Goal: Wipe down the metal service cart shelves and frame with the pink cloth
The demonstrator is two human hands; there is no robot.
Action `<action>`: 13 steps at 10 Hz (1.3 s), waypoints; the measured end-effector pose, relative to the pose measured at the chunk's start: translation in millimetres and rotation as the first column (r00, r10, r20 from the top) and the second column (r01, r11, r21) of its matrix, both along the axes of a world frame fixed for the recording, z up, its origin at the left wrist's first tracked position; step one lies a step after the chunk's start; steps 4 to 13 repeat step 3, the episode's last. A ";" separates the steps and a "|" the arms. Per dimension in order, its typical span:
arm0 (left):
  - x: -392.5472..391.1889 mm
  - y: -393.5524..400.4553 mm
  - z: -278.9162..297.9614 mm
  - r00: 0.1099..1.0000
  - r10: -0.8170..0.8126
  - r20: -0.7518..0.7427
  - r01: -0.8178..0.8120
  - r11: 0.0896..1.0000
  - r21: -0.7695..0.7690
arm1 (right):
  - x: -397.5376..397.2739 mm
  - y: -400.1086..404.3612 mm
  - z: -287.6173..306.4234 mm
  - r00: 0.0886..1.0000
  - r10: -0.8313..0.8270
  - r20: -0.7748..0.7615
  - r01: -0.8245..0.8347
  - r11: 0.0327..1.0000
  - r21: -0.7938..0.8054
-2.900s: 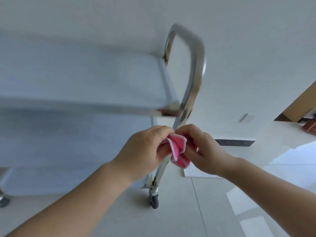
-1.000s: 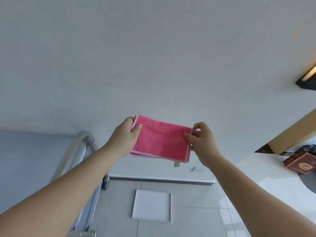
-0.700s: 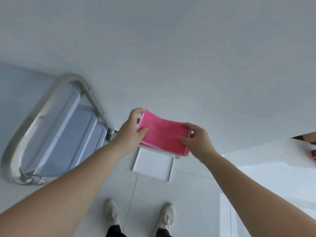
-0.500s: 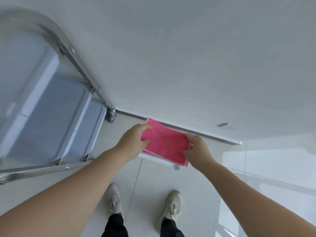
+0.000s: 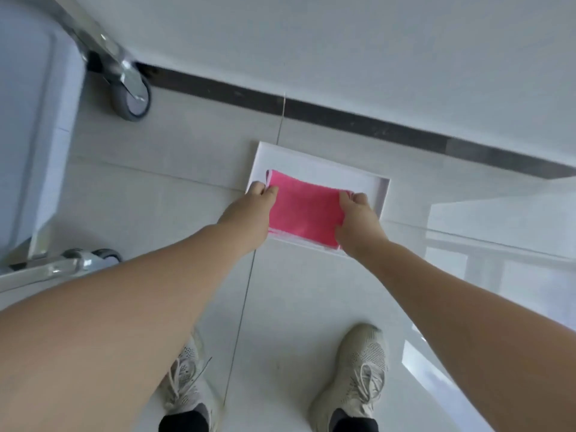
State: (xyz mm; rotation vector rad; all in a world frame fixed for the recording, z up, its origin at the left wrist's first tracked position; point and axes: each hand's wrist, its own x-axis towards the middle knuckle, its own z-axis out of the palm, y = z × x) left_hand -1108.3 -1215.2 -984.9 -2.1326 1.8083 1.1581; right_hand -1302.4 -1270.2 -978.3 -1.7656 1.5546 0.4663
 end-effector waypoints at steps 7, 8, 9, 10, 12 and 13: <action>-13.7 -12.4 -101.3 0.929 -0.292 0.227 0.286 0.956 0.058 | -19.3 -1.0 -104.3 0.902 0.391 -0.184 -0.410 0.909 -0.081; -13.7 -12.4 -101.3 0.929 -0.292 0.227 0.286 0.956 0.058 | -19.3 -1.0 -104.3 0.902 0.391 -0.184 -0.410 0.909 -0.081; -13.7 -12.4 -101.3 0.929 -0.292 0.227 0.286 0.956 0.058 | -19.3 -1.0 -104.3 0.902 0.391 -0.184 -0.410 0.909 -0.081; -13.7 -12.4 -101.3 0.929 -0.292 0.227 0.286 0.956 0.058 | -19.3 -1.0 -104.3 0.902 0.391 -0.184 -0.410 0.909 -0.081; -13.7 -12.4 -101.3 0.929 -0.292 0.227 0.286 0.956 0.058 | -19.3 -1.0 -104.3 0.902 0.391 -0.184 -0.410 0.909 -0.081; -13.7 -12.4 -101.3 0.929 -0.292 0.227 0.286 0.956 0.058 | -19.3 -1.0 -104.3 0.902 0.391 -0.184 -0.410 0.909 -0.081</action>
